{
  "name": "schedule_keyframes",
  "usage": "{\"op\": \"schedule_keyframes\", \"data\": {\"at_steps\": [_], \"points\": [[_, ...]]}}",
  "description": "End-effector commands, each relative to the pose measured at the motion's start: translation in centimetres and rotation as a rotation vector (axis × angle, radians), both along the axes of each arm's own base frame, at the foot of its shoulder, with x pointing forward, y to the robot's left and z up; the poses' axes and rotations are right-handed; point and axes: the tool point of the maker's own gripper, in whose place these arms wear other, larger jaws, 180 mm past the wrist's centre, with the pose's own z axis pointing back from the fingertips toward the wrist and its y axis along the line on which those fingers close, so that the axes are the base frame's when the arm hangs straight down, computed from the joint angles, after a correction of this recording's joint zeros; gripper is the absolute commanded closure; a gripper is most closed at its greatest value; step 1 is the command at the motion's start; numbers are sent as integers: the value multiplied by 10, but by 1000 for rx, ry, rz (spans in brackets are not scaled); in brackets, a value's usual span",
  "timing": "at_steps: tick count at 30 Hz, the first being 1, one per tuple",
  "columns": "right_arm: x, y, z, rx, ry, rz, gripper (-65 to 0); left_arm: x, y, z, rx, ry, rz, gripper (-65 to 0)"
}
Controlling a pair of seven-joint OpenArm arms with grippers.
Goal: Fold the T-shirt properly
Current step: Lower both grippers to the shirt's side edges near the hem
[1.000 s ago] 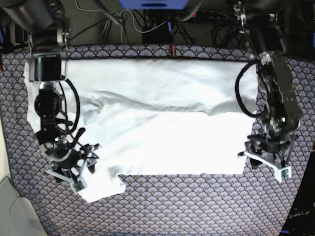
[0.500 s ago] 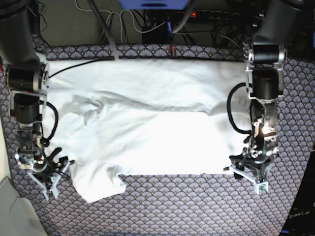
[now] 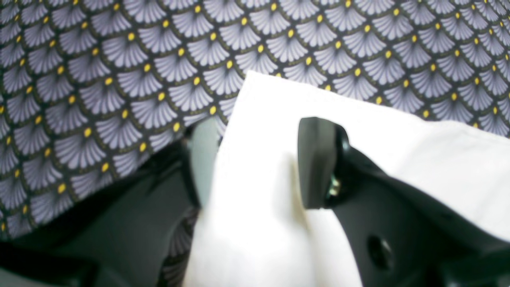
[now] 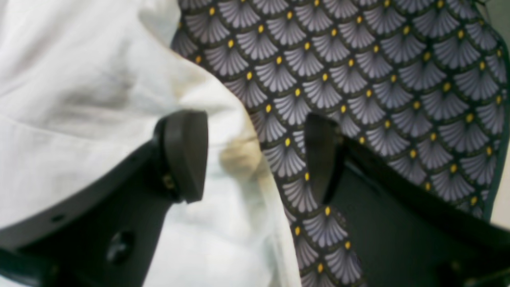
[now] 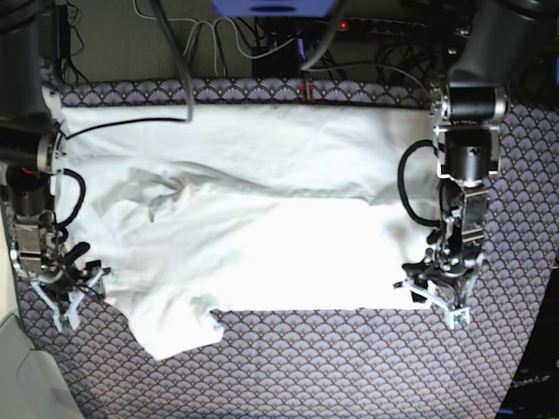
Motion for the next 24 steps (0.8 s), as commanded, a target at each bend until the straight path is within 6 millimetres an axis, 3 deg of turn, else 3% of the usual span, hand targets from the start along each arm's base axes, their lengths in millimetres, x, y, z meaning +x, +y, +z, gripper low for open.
{"op": "schedule_keyframes", "data": {"at_steps": [1, 8, 11, 15, 20, 24], "points": [[12, -10, 22, -5, -63, -16, -385, 13, 12, 24, 22, -63, 12, -323], [-9, 5, -11, 20, -39, 6, -385, -1, 30, 12, 48, -35, 28, -322], [-11, 6, -14, 23, -36, 7, -385, -2, 32, 12, 50, -33, 30, -322], [-7, 23, -16, 40, -40, 27, -376, -2, 32, 12, 50, -33, 30, -322], [-5, 33, -18, 47, -37, 42, -260, -1, 32, 12, 51, -33, 29, -322], [-4, 36, -19, 50, -37, 46, -80, 0, 29, 12, 47, -32, 26, -323]]}}
